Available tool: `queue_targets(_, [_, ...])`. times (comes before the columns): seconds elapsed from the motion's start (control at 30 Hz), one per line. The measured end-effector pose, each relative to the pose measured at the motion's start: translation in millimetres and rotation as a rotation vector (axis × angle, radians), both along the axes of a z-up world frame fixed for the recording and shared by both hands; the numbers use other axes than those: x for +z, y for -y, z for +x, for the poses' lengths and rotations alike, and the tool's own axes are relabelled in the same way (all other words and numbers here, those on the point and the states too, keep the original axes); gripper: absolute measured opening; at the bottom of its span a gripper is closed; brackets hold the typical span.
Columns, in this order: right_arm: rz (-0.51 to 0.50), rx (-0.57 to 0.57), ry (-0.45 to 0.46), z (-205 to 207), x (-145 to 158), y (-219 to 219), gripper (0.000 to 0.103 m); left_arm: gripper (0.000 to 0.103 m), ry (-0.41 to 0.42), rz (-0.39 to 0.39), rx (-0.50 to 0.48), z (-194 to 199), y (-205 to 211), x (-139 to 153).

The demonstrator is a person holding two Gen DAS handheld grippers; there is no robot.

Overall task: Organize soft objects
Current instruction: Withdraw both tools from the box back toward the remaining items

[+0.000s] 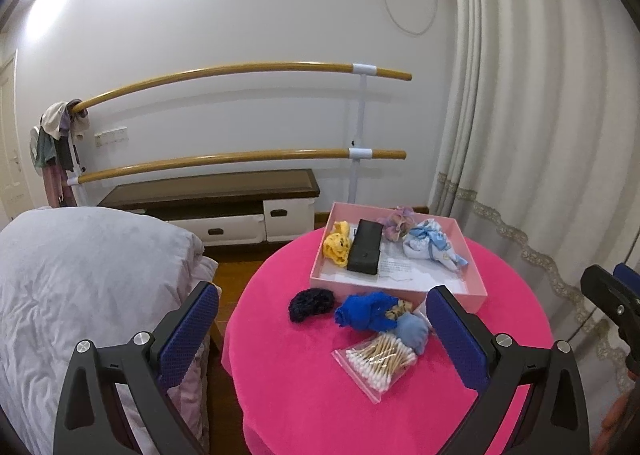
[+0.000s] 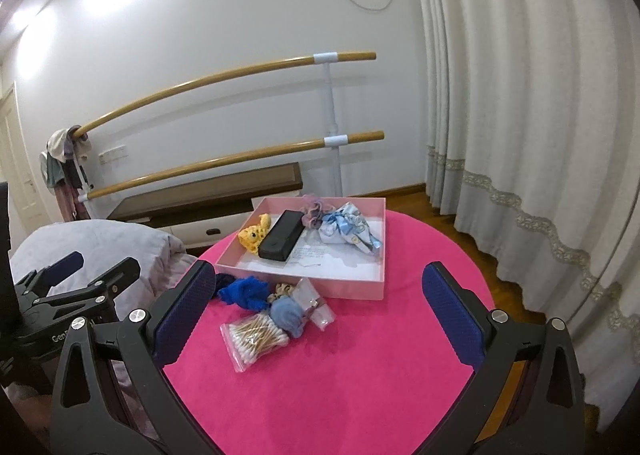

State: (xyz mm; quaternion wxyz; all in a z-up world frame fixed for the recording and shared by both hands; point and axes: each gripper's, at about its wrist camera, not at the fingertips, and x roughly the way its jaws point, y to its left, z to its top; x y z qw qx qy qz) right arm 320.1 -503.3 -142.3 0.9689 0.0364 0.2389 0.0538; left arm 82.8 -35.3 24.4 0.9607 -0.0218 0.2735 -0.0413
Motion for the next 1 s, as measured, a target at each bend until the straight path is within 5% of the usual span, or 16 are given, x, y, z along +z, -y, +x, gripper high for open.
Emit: queue_targets(1.0, [0.004,-0.017,-0.006,3.5,-7.7,13.0,0.103,0.103,0.009,0.006,-0.007,-13.3,-2.2,-10.6])
